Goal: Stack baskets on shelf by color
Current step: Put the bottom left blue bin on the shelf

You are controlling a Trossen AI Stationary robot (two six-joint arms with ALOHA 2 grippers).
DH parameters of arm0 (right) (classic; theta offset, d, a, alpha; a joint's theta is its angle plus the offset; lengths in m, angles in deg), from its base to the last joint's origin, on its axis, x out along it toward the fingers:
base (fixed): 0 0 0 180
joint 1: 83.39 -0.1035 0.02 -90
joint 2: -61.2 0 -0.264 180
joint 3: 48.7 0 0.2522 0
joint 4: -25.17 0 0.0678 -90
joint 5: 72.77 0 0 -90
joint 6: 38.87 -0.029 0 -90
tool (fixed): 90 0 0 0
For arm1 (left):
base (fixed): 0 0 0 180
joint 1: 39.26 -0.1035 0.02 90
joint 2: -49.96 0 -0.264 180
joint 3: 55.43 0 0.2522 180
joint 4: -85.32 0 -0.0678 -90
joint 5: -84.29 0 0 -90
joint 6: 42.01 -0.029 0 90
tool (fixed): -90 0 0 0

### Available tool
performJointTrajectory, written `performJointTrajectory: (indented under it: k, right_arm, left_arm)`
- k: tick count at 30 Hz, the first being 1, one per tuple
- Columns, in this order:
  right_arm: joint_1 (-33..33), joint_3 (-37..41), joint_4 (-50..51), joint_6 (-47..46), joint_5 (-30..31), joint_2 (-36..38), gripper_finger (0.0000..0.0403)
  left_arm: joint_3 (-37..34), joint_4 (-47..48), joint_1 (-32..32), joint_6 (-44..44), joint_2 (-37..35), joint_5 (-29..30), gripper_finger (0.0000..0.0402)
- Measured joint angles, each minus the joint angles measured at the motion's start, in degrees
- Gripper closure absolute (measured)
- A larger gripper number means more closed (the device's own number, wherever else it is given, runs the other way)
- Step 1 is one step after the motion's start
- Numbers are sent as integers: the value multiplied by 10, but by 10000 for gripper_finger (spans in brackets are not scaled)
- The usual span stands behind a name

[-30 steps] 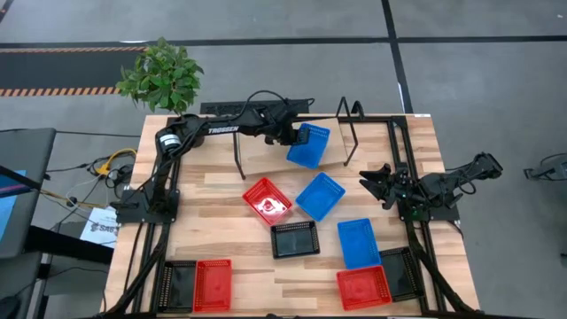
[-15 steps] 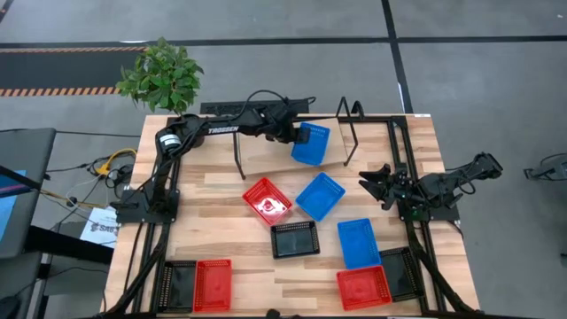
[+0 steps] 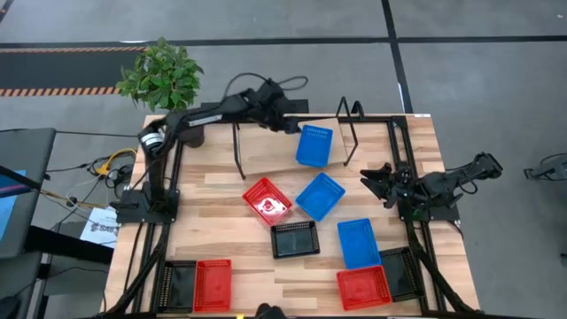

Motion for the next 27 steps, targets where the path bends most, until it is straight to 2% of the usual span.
performJointTrajectory:
  k: [4, 9, 17, 20, 23, 27]
  right_arm:
    - [6, -48, 15, 40, 4, -42, 159]
    - [30, -158, 47, 108, 8, -153, 159]
    - [106, -385, 240, 128, 12, -420, 169]
    - [140, -452, 301, 124, -26, -530, 187]
    - [173, -495, 346, 124, -99, -623, 213]
    - [207, -520, 354, 134, -196, -723, 272]
  left_arm:
    - [0, 19, 7, -56, -68, -4, 173]
    - [0, 43, 40, -125, -165, -3, 174]
    - [0, 74, 128, -196, -306, 115, 174]
    - [0, 87, 166, -204, -342, 164, 174]
    - [0, 102, 201, -203, -368, 195, 174]
    - [0, 127, 240, -202, -391, 228, 174]
